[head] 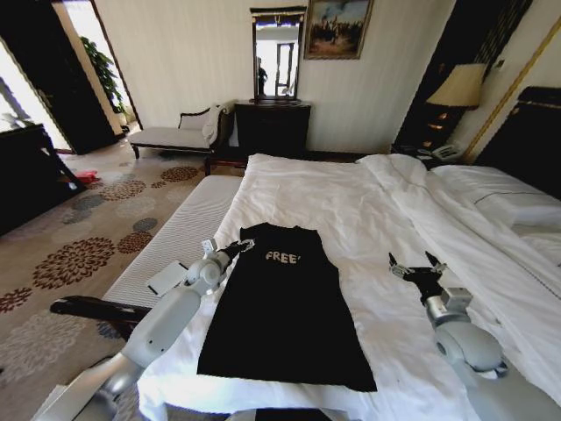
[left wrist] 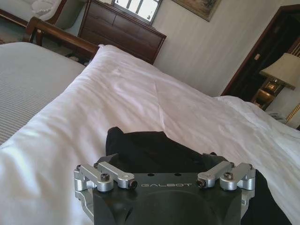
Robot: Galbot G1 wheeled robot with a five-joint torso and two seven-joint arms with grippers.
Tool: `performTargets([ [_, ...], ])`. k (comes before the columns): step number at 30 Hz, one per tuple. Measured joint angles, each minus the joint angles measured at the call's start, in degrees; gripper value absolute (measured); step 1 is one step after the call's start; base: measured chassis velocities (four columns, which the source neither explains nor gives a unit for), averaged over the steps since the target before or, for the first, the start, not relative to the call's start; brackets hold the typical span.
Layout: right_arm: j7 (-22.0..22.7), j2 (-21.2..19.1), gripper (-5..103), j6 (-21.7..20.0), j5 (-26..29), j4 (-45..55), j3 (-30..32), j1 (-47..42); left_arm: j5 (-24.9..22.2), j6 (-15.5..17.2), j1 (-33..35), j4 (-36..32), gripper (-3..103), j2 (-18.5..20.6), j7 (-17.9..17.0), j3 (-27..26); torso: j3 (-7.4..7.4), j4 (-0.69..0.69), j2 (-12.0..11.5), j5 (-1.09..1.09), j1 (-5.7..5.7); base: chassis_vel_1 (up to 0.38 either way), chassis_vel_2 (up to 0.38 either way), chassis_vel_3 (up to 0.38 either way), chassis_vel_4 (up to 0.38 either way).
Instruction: Fold the clothes on the bed.
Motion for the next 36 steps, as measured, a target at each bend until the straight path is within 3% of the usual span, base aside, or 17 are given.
performTargets([
  [4, -2.14, -1.95, 100, -0.30, 5.68, -1.22, -3.11, 3.02, 0.01, -0.26, 0.54, -1.01, 100, 1.36, 0.08, -0.84, 0.00, 0.01, 0.00, 0.02, 0.00, 0.000, 0.000, 0.000, 0.000],
  [8, -6.08, -6.64, 100, -2.04, 15.68, -3.31, -6.56, 7.54, -0.58, -0.31, 0.43, -0.41, 100, 2.46, 0.44, -2.15, 0.00, 0.01, 0.00, 0.01, 0.00, 0.000, 0.000, 0.000, 0.000],
  [14, -10.12, -12.59, 100, -4.93, 25.44, -6.10, -9.67, 13.61, -1.55, -0.31, -1.58, 1.37, 100, 2.79, 1.61, -2.24, 0.00, 0.02, 0.00, 0.02, 0.00, 0.000, 0.000, 0.000, 0.000],
  [16, -11.96, -15.20, 100, -6.17, 29.54, -7.66, -10.55, 15.70, -1.98, -0.32, -4.05, 3.93, 100, 1.88, 2.55, -1.01, 0.01, 0.07, 0.00, 0.02, 0.00, 0.000, 0.000, 0.000, 0.000],
  [18, -12.83, -16.87, 100, -7.16, 32.52, -9.01, -10.96, 16.61, -2.13, -0.32, -6.00, 6.50, 100, 0.74, 3.55, 0.07, 0.00, -0.09, 0.00, 0.01, 0.00, 0.000, 0.000, 0.000, 0.000],
  [20, -13.12, -17.60, 100, -7.72, 34.13, -9.88, -11.77, 17.81, -2.17, -0.32, -6.81, 7.75, 100, 0.34, 4.08, 0.46, 0.00, -0.12, 0.00, 0.01, 0.00, 0.000, 0.000, 0.000, 0.000],
  [22, -13.29, -18.90, 100, -8.82, 37.23, -12.36, -15.15, 22.01, -1.83, -0.32, -8.26, 10.97, 100, -0.34, 5.32, 1.39, 0.00, -0.01, 0.00, 0.03, 0.00, 0.000, 0.000, 0.000, 0.000],
  [30, -13.20, -18.98, 100, -10.43, 41.10, -19.61, -27.06, 34.31, -0.88, -0.64, -9.61, 17.09, 100, -1.06, 7.18, 0.65, 0.01, 0.02, 0.00, 0.03, 0.01, 0.000, 0.000, 0.000, 0.000],
  [36, -13.03, -17.71, 100, -10.55, 40.90, -21.66, -30.72, 37.59, -0.50, -1.58, -11.23, 20.68, 100, -1.30, 9.22, 0.61, 0.00, 0.03, 0.00, 0.01, 0.00, 0.000, 0.000, 0.000, 0.000],
])
